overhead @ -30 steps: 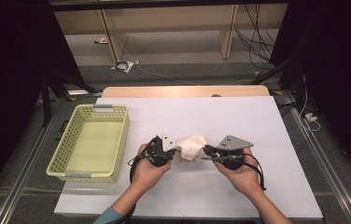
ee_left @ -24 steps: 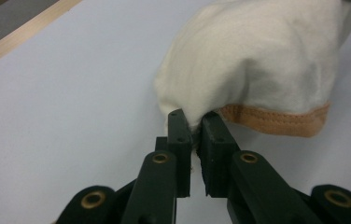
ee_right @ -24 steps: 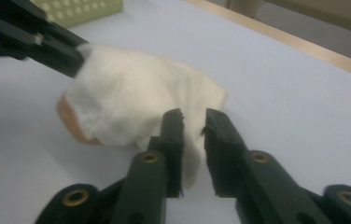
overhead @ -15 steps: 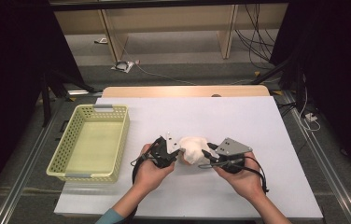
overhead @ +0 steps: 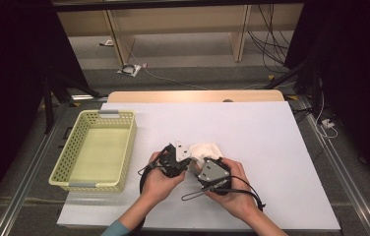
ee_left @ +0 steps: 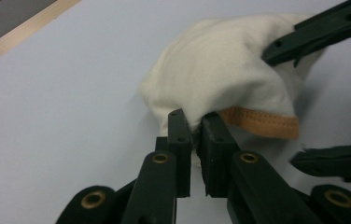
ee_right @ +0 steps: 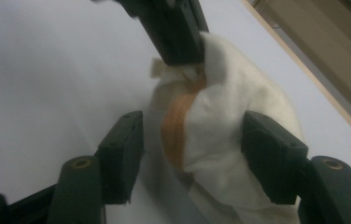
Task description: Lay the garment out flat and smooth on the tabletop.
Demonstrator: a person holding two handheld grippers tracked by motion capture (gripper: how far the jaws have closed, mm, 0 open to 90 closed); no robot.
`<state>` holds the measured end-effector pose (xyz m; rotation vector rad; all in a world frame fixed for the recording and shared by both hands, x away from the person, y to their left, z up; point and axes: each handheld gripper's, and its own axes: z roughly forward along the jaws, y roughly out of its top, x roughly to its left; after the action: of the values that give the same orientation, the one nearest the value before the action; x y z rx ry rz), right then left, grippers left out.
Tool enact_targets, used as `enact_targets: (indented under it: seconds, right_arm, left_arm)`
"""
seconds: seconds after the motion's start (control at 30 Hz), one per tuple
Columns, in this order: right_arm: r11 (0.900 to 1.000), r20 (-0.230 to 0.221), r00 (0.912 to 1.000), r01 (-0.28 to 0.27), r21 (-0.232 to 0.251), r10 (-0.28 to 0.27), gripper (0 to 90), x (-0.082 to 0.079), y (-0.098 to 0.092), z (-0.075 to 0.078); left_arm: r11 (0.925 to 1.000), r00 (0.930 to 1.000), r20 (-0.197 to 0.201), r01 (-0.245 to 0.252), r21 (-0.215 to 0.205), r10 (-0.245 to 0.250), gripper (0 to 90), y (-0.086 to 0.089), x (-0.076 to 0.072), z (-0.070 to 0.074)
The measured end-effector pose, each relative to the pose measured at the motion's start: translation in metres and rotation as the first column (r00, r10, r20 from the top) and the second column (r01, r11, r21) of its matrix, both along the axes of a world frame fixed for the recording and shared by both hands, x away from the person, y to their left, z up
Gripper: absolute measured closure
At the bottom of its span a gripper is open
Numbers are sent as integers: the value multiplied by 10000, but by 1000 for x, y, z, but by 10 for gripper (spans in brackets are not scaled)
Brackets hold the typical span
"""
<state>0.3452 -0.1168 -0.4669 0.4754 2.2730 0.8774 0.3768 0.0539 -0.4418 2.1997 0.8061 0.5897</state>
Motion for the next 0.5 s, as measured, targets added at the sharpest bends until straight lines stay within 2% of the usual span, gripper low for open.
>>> enact_targets:
  seconds: [0.07, 0.17, 0.23, 0.3, 0.4, 0.5]
  right_arm:
    - [9999, 51, 9999, 128, -82, -128, 414, 5, 0, -4]
    - [9987, 109, 9990, 421, 286, -424, 707, 8, -7, -3]
    - [9964, -62, 9991, 426, 735, -423, 828, 9, -14, 3]
    - [9927, -251, 9991, 367, 1146, -341, 846, 9, -18, 9]
    - [9898, -483, 9983, 383, 1370, -320, 852, 9, -20, 16]
    - [9854, -692, 9970, 443, 1643, -333, 853, 9, -21, 22]
  left_arm:
    - [10000, 10000, 36, 41, 14, -41, 835, 0, -1, 2]
    - [10000, 9999, 128, 19, 5, -19, 834, -1, -1, 3]
    - [10000, 9998, 201, -1, 0, 1, 831, 0, -1, 3]
    - [10000, 9996, 253, 82, 1, -82, 826, 1, 0, 3]
    - [9995, 9987, 453, 221, 206, -230, 801, 1, 0, 3]
    - [9985, 9987, 465, 201, 502, -224, 684, 2, 1, 0]
